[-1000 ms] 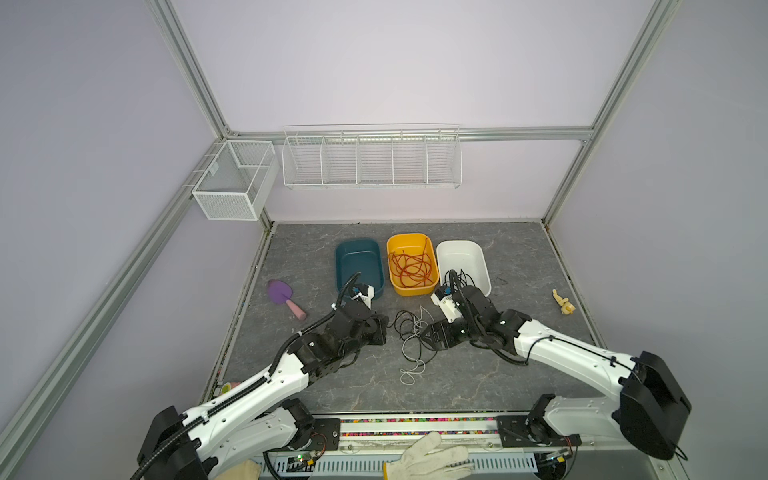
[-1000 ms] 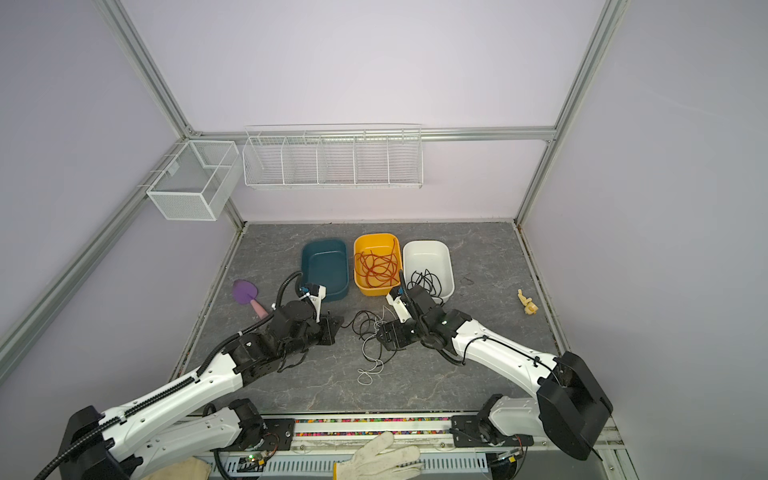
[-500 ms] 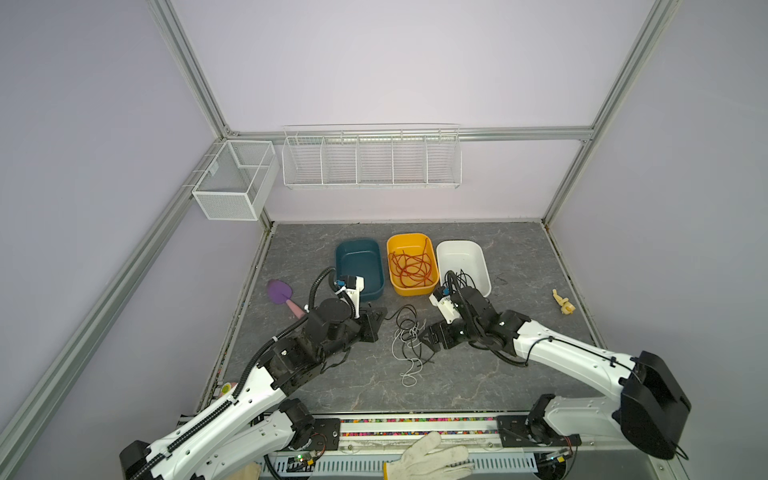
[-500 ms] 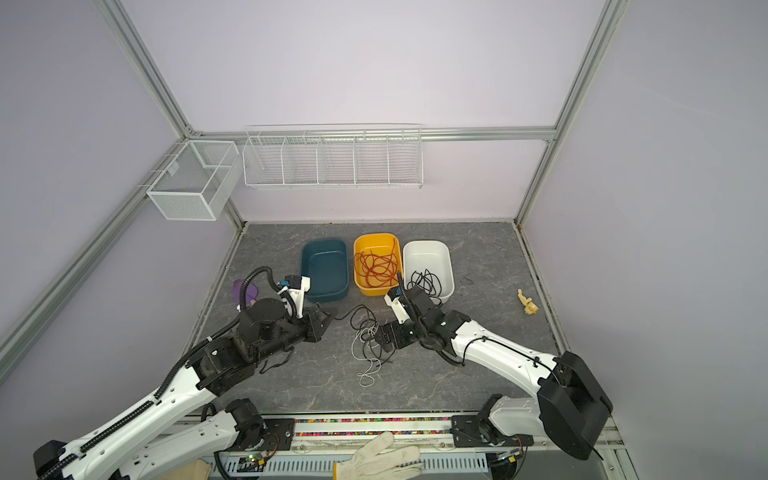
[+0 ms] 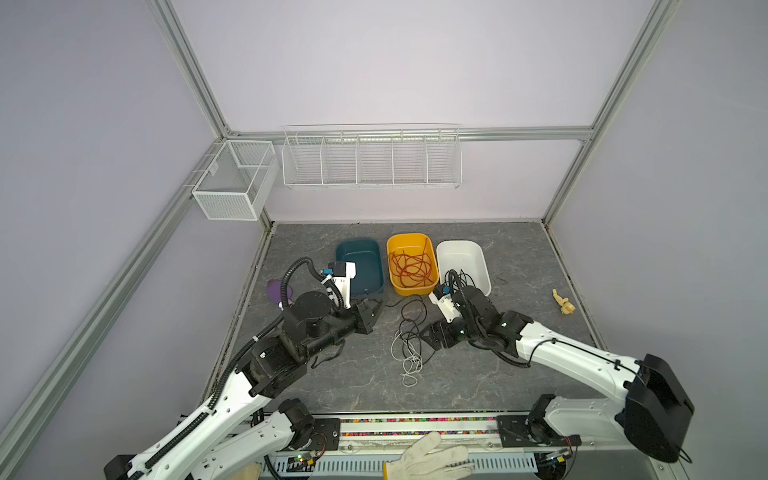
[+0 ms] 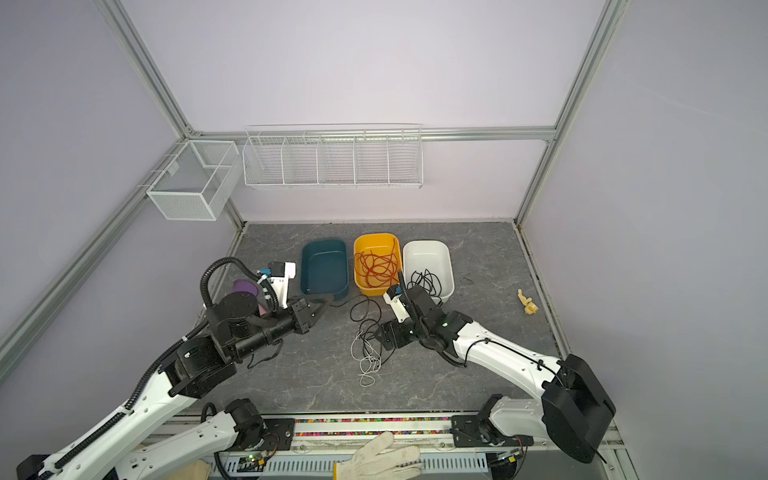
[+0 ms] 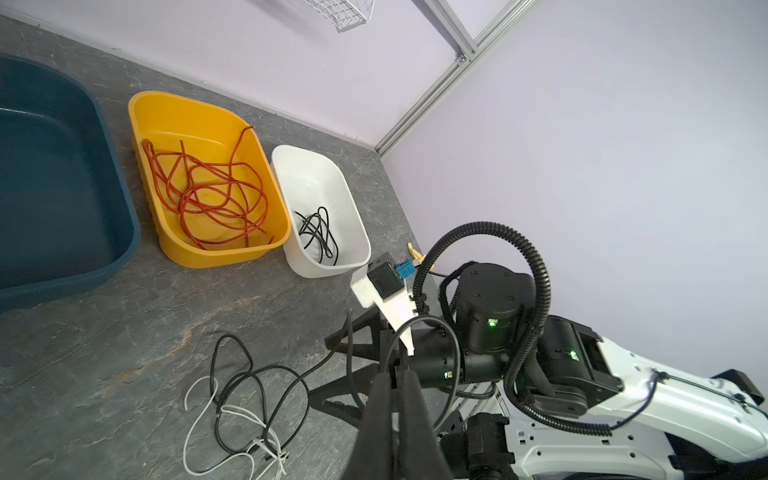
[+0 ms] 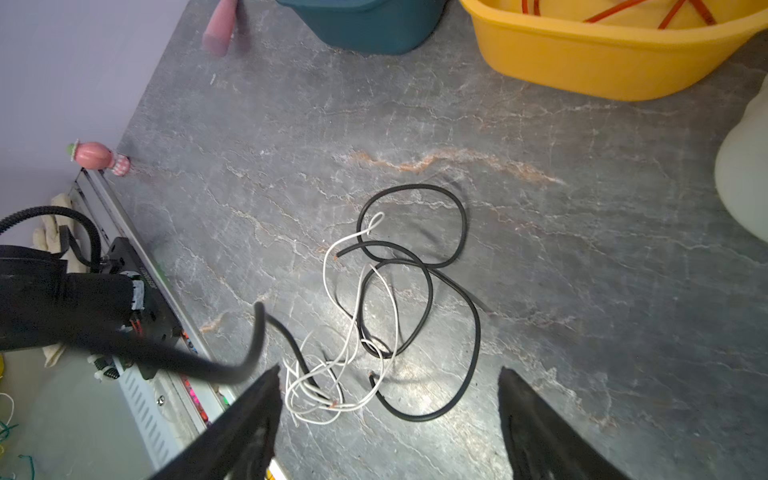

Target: Untangle the cables

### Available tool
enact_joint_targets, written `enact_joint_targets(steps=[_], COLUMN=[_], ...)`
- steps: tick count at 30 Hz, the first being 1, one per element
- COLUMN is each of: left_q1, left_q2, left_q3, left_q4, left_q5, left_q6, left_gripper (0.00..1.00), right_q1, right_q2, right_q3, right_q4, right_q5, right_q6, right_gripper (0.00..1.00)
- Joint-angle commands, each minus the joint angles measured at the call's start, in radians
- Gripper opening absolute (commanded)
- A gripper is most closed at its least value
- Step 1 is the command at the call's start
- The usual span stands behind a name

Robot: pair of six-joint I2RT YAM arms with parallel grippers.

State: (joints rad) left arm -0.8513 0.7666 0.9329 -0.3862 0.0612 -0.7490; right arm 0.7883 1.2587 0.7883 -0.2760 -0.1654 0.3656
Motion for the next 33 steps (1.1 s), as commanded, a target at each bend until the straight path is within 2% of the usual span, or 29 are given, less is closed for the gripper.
enact_joint_targets(steps=[1,11,21,28,33], left_q1=[0.000,0.000,-0.001,0.000,0.000], left_q2=[-0.007,0.047,0.042,-0.004,-0.006], left_q3=[0.063,0.210,0.246,0.240,0.274], left_q4=[-0.041,-0.170,-0.069,0.015,0.028], left_q5=[-0.012,-0.139,-0.169,-0.193,-0.208], left_q6=[0.018,0.156,0.124,0.068,0.058], left_gripper=[0.00,0.00,0.00,0.00,0.00], right_q1=[0.009,0.047,0.111,0.131,0.136], right_q2=[-0.027,-0.035,0.005,0.003,0.018], right_q3=[-0.016,-0.015,-0.001,-0.008,-0.001], right_q4=[0.029,0.047,0.060,0.077,0.075], right_q5=[-0.021,-0.053,-0.015,0.022,0.030], right_q6=[-0.014,-0.043,-0.051,-0.039,-0.035], right_gripper=[0.83,0.84,0.82,0.66,0.60])
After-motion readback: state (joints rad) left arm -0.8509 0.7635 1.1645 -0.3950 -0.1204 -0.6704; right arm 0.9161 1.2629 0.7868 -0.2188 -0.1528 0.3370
